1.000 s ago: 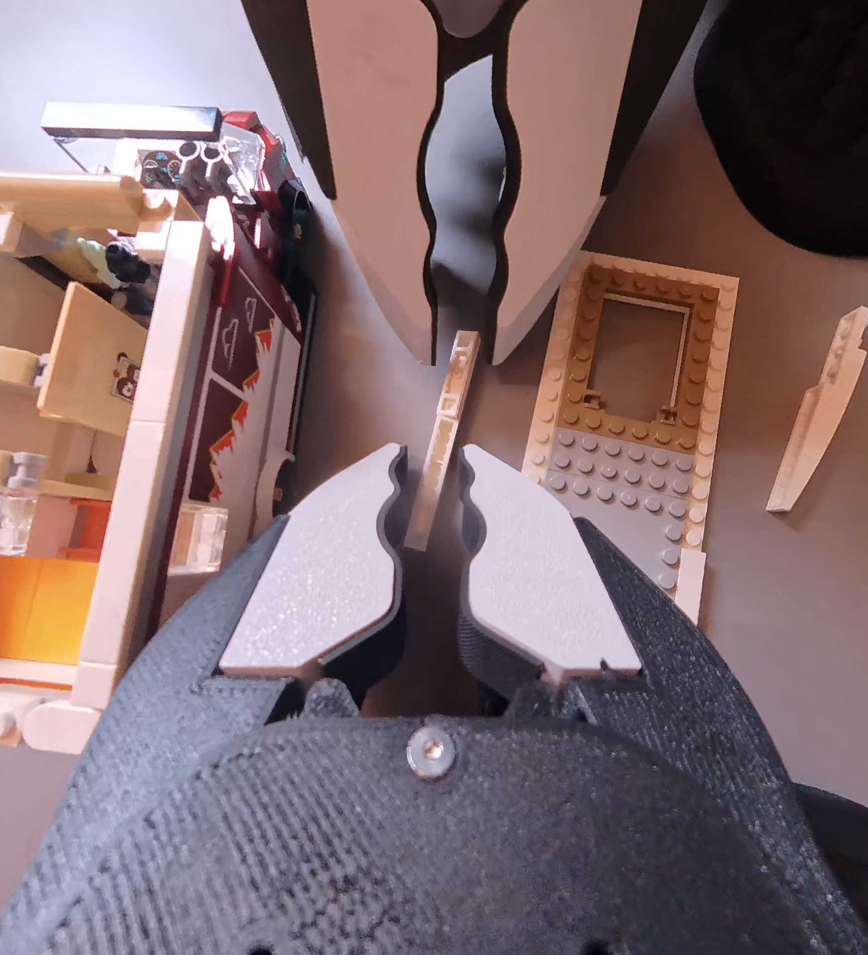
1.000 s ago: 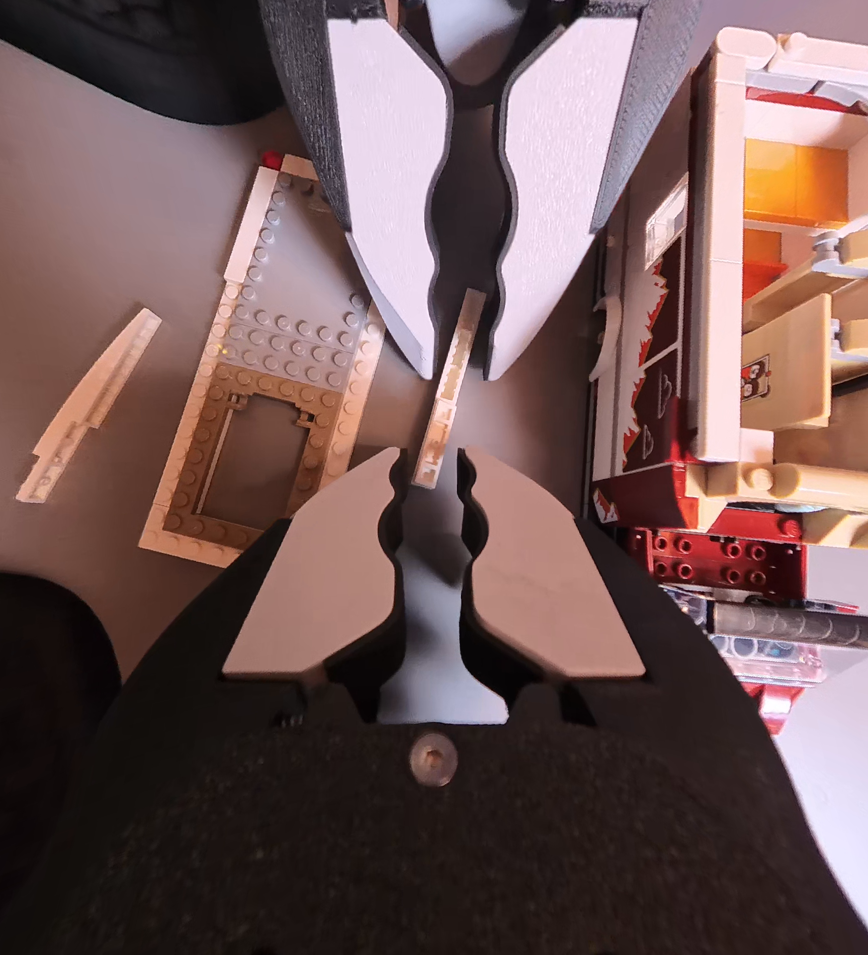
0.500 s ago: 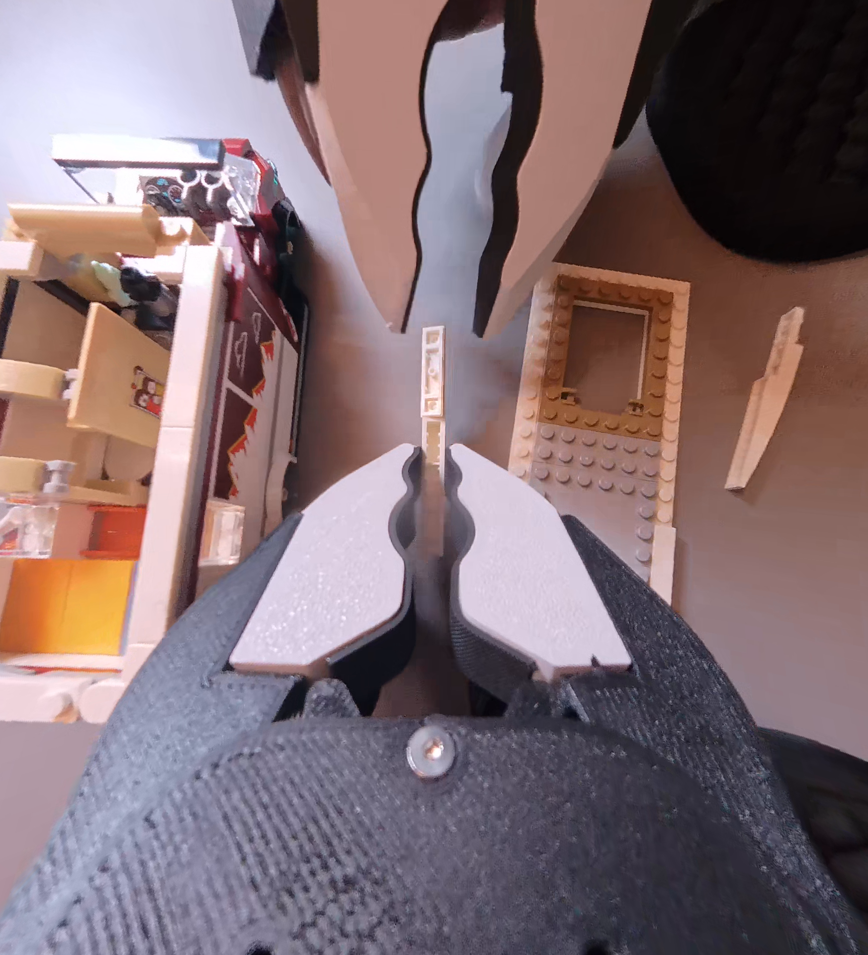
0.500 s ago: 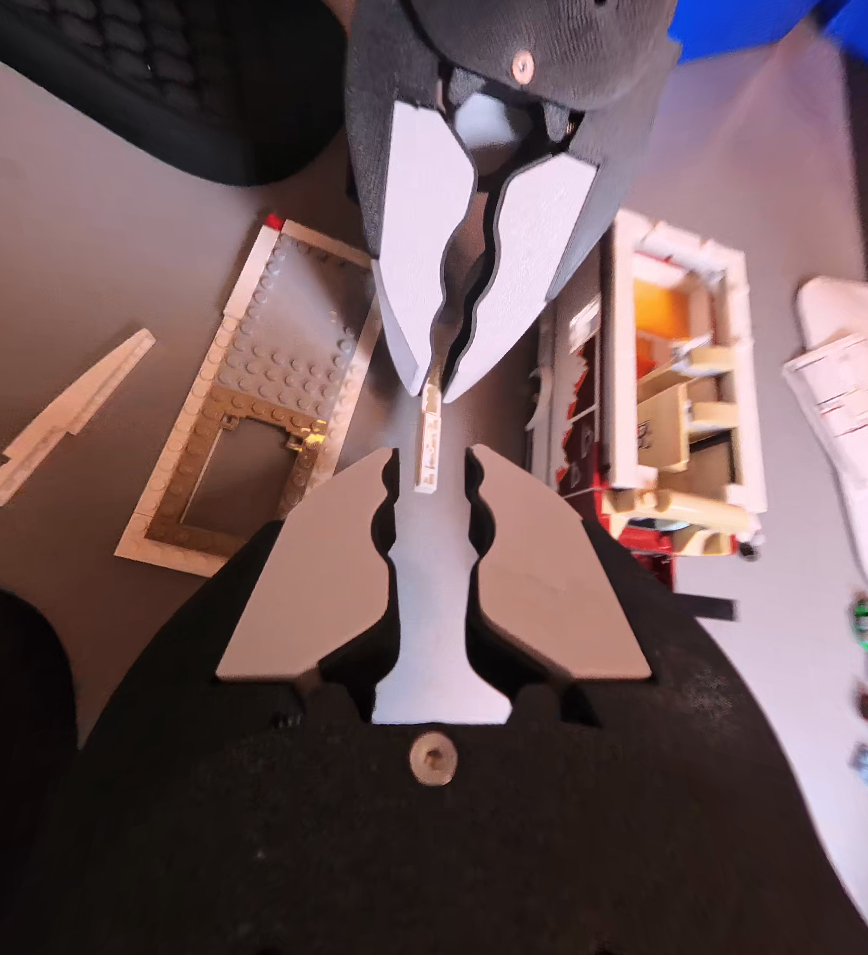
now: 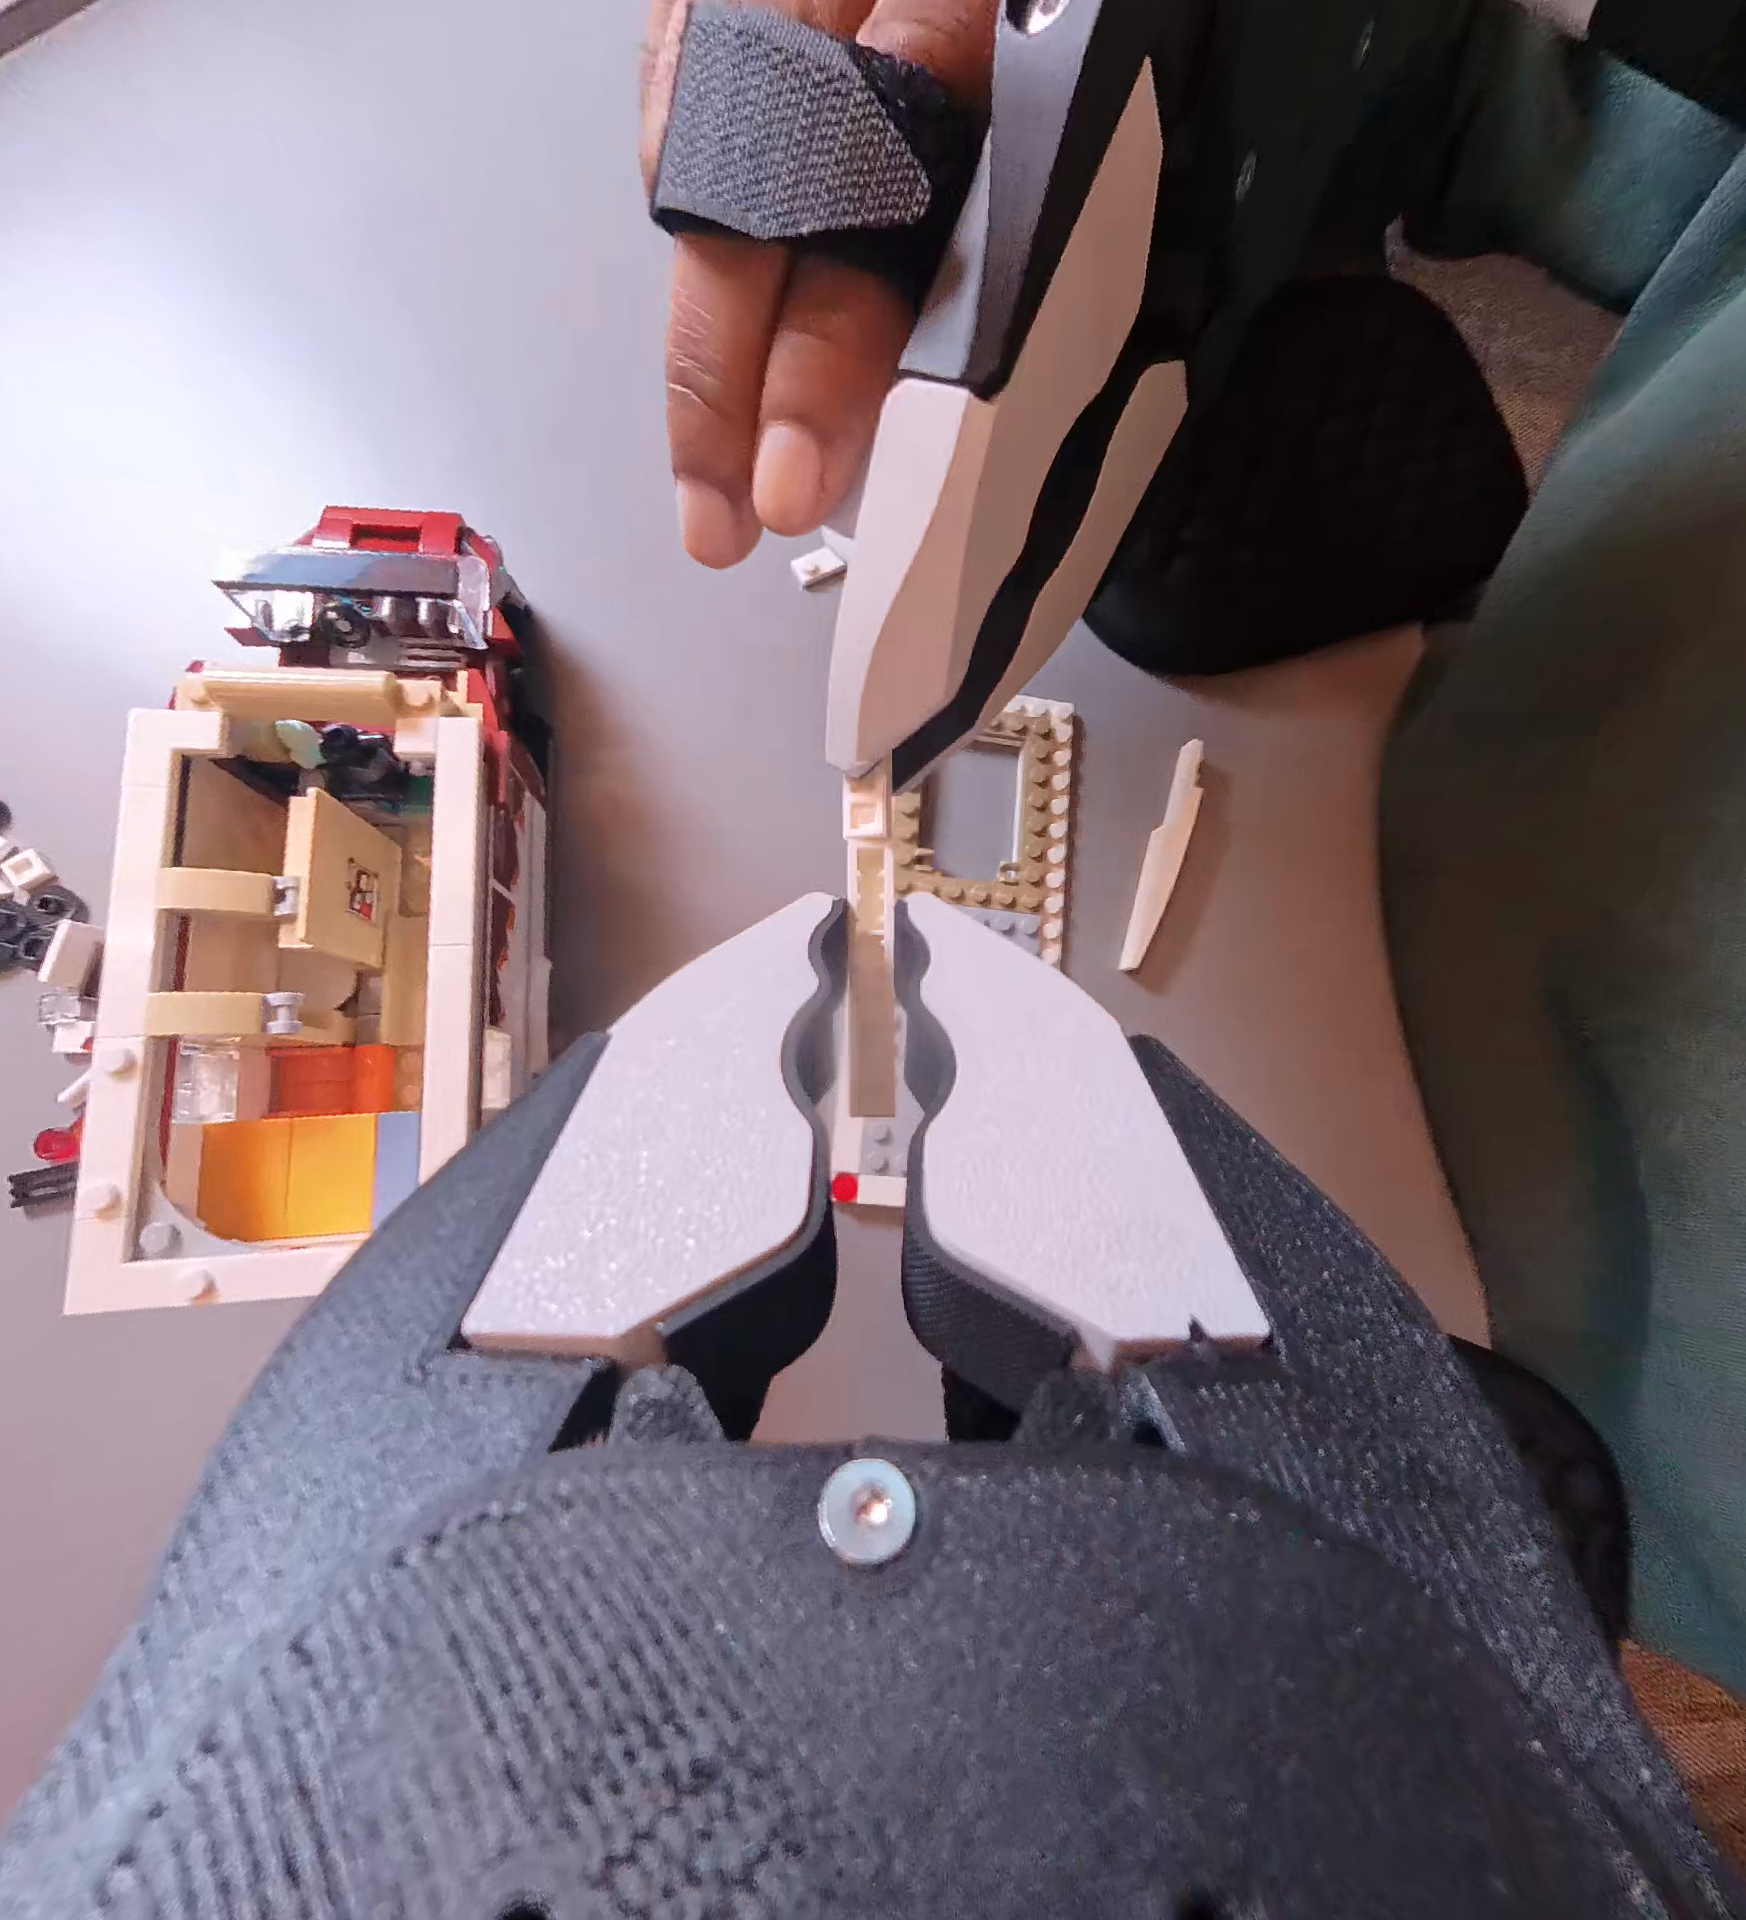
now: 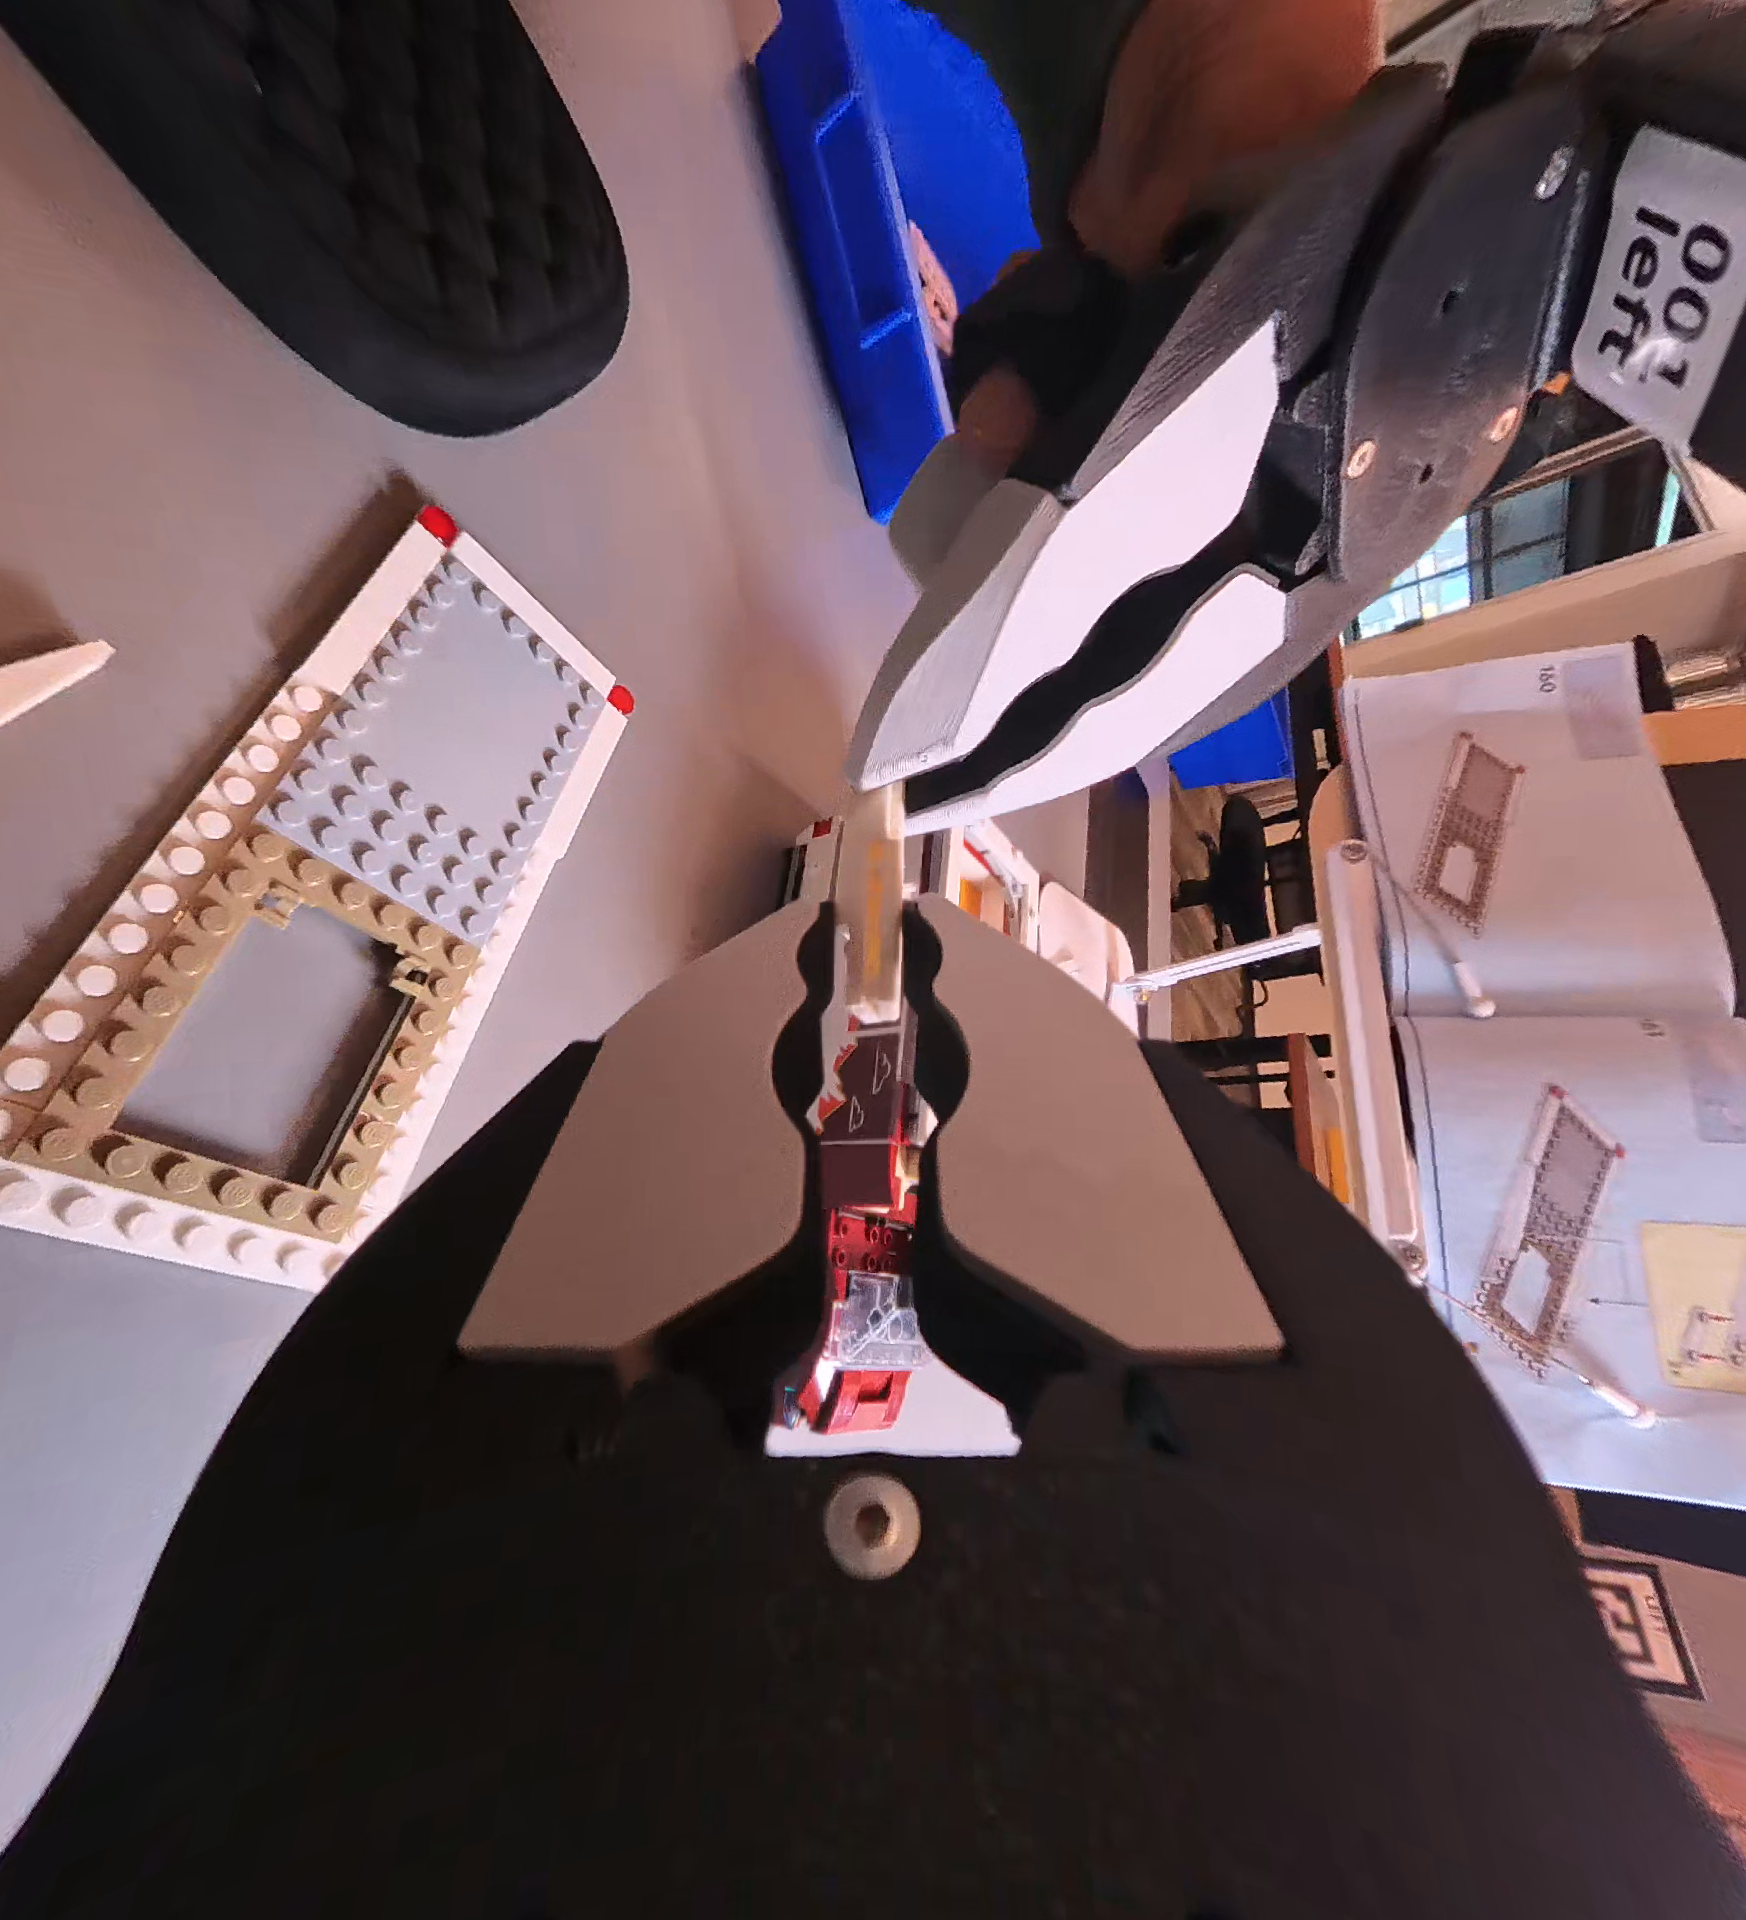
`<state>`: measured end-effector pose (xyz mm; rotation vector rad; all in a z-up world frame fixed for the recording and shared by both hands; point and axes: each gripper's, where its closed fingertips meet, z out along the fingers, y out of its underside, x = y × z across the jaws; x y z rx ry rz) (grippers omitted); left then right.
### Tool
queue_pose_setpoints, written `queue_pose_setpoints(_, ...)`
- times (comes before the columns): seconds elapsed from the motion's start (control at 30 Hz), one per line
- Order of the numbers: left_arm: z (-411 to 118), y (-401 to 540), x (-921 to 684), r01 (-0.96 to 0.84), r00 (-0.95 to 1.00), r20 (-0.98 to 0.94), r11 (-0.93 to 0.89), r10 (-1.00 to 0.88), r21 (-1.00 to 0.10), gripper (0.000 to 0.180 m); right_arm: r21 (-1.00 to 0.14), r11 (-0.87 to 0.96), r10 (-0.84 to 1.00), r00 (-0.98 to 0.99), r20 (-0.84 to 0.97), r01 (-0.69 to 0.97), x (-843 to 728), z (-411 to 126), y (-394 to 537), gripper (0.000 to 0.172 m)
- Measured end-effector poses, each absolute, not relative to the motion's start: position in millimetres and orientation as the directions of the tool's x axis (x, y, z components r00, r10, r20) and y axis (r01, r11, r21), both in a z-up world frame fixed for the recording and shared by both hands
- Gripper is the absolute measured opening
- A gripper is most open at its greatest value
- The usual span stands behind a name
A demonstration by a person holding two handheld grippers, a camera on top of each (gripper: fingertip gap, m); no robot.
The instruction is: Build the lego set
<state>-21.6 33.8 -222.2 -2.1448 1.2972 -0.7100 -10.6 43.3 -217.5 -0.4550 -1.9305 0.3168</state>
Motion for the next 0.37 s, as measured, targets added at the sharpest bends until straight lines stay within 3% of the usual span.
queue_pose_setpoints(0.37,-208.5,3.9,-13.2,-0.488,0.325,0.463,-0.566,-0.825,-0.665,0.008,-0.540,0.825,0.557,-0.411,0.722,0.168,-2.8,-211.3,14.1,0.010)
